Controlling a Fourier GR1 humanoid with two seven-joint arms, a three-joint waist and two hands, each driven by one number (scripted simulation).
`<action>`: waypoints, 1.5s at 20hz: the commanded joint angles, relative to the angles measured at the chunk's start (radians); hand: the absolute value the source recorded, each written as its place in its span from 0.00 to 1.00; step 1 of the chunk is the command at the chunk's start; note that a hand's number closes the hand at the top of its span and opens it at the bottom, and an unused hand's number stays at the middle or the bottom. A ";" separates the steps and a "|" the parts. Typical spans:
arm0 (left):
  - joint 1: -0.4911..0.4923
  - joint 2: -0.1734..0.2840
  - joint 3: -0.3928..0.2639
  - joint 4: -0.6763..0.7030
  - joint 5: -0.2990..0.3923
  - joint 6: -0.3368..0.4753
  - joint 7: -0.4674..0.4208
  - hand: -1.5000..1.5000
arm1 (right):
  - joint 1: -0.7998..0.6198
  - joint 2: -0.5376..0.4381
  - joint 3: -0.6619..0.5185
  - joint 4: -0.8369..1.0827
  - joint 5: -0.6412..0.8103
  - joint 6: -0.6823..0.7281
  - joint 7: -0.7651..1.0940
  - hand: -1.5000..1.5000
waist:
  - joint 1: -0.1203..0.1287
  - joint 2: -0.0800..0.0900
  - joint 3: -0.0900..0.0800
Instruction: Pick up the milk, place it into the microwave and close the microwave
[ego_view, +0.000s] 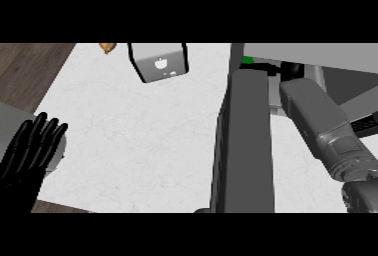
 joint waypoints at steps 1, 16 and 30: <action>-0.010 -0.012 -0.031 -0.003 -0.041 0.008 -0.005 0.00 | 0.013 0.017 -0.017 0.004 -0.016 0.016 -0.004 0.00 | -0.006 -0.004 0.000; 0.027 -0.043 -0.085 -0.018 -0.079 0.008 -0.014 0.00 | 0.099 -0.045 -0.033 -0.002 -0.027 0.151 -0.085 0.00 | -0.033 -0.021 0.000; 0.038 -0.045 -0.181 0.016 -0.123 0.047 -0.036 0.00 | 0.187 -0.001 -0.066 -0.015 -0.058 0.253 -0.186 0.00 | -0.082 -0.045 -0.003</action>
